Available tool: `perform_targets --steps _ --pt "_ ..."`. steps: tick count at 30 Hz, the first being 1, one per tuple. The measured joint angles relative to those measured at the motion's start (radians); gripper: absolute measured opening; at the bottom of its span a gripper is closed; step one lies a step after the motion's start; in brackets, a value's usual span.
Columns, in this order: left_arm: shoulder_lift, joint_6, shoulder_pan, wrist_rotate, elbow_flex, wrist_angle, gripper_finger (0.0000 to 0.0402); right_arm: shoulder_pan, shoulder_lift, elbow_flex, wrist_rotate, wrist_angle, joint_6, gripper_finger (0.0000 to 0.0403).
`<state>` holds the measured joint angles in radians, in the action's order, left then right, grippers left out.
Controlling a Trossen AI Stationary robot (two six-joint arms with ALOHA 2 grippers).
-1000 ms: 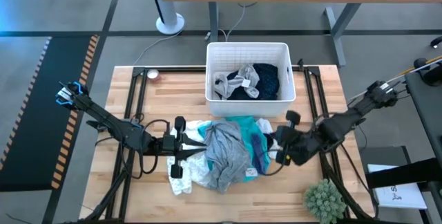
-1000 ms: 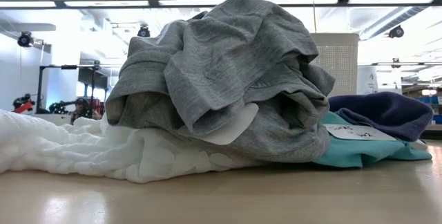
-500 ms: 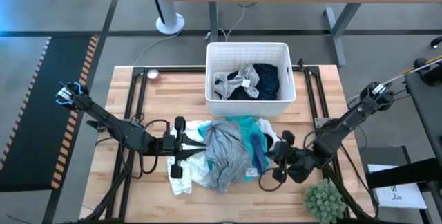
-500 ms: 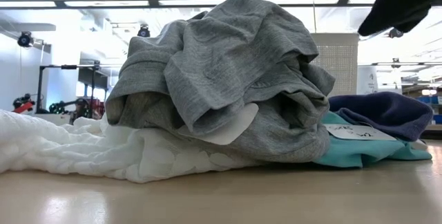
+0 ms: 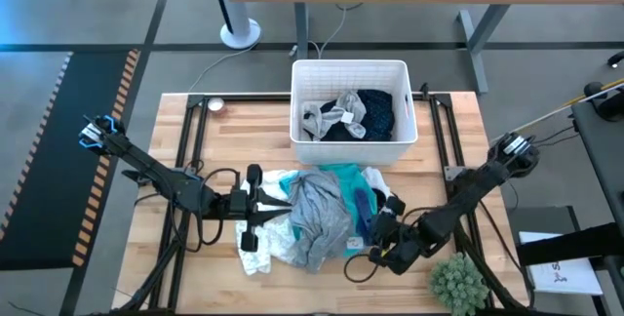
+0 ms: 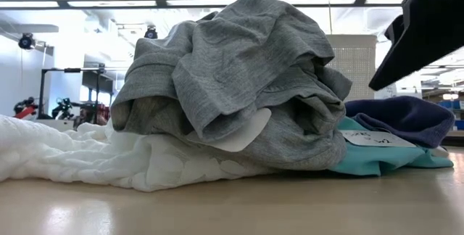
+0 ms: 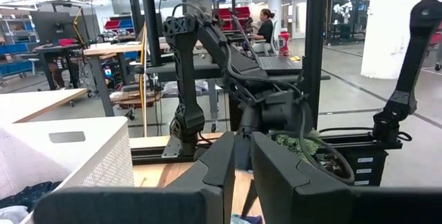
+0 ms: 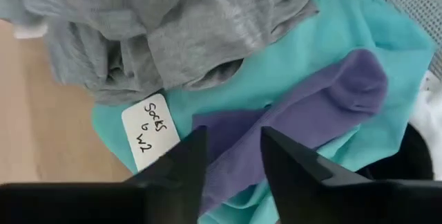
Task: Sort clothes
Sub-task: Put the purple sock into the white laundry bin
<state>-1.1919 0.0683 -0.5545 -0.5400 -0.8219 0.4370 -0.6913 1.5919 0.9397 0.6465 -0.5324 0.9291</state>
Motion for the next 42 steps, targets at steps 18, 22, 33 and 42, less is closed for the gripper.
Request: perform_targets --steps 18,22,33,42 --pt "0.000 -0.007 0.000 0.000 0.000 -0.015 0.0036 0.070 0.070 0.021 -0.053 -0.043 0.036 0.0137" --pt "0.000 -0.008 0.000 0.000 0.000 -0.015 0.0036 0.070 0.069 0.036 -0.044 -0.062 -0.003 0.0030" --pt "0.000 -0.010 0.000 0.000 0.000 -0.015 0.0036 0.061 0.050 0.129 -0.041 -0.187 -0.061 0.0003" --pt "0.000 -0.015 0.000 0.000 0.000 -0.019 0.0036 0.045 -0.021 0.281 0.064 -0.397 -0.138 0.0001"
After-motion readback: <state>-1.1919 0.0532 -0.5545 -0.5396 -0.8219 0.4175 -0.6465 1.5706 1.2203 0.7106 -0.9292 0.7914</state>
